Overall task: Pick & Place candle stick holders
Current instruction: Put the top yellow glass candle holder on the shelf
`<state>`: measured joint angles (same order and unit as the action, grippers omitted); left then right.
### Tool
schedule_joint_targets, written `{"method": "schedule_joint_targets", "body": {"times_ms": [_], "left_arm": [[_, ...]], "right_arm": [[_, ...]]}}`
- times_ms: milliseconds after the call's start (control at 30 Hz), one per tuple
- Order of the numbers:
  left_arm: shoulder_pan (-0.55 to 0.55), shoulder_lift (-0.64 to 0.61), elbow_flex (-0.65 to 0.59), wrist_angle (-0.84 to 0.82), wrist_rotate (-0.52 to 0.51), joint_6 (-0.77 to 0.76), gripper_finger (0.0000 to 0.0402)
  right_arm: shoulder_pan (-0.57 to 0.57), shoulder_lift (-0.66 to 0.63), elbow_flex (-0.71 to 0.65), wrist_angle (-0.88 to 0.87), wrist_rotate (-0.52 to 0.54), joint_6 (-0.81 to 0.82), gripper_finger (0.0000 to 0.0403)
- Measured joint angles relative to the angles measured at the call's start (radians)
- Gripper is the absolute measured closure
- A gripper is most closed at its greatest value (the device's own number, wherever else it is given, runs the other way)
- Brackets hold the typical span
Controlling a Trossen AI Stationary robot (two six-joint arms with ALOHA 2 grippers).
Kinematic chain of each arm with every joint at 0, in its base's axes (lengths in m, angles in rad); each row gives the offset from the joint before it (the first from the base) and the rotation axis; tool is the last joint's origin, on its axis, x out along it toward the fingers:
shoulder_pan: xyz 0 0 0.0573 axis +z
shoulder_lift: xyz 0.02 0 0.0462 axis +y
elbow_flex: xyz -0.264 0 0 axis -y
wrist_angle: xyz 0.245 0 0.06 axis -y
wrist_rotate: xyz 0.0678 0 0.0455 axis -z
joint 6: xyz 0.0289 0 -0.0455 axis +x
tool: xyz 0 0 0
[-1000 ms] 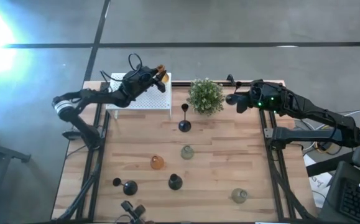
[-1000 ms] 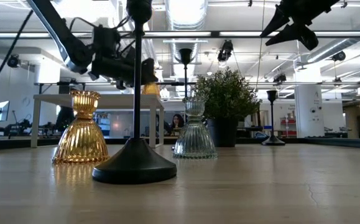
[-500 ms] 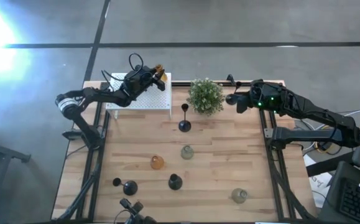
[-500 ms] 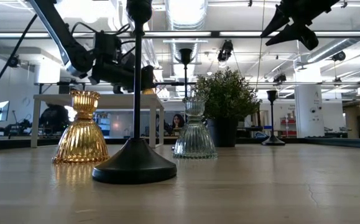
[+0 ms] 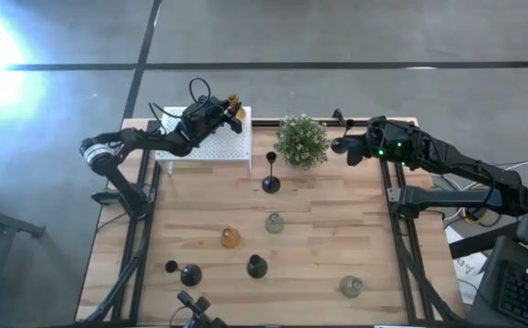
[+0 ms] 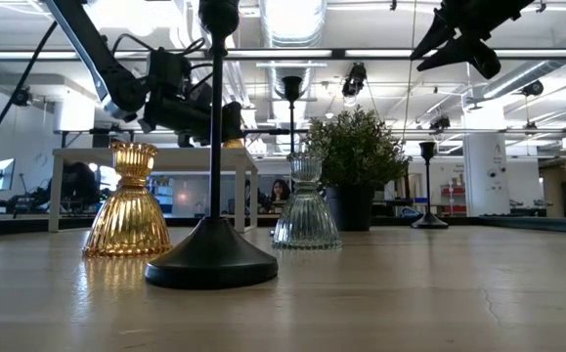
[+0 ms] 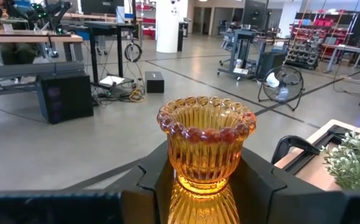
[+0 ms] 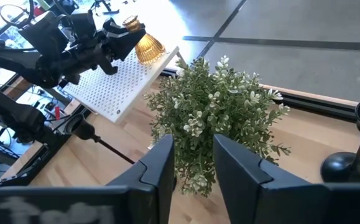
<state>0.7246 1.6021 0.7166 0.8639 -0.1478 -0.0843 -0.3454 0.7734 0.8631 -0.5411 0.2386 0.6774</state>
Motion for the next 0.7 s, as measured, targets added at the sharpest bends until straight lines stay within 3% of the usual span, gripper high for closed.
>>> {"method": "schedule_joint_targets", "body": {"times_ms": [700], "left_arm": [[0.000,-0.003,-0.001,-0.039,0.032,-0.057,0.0261]], "right_arm": [[0.000,-0.001,0.000,0.001,-0.001,0.003,0.0294]]}}
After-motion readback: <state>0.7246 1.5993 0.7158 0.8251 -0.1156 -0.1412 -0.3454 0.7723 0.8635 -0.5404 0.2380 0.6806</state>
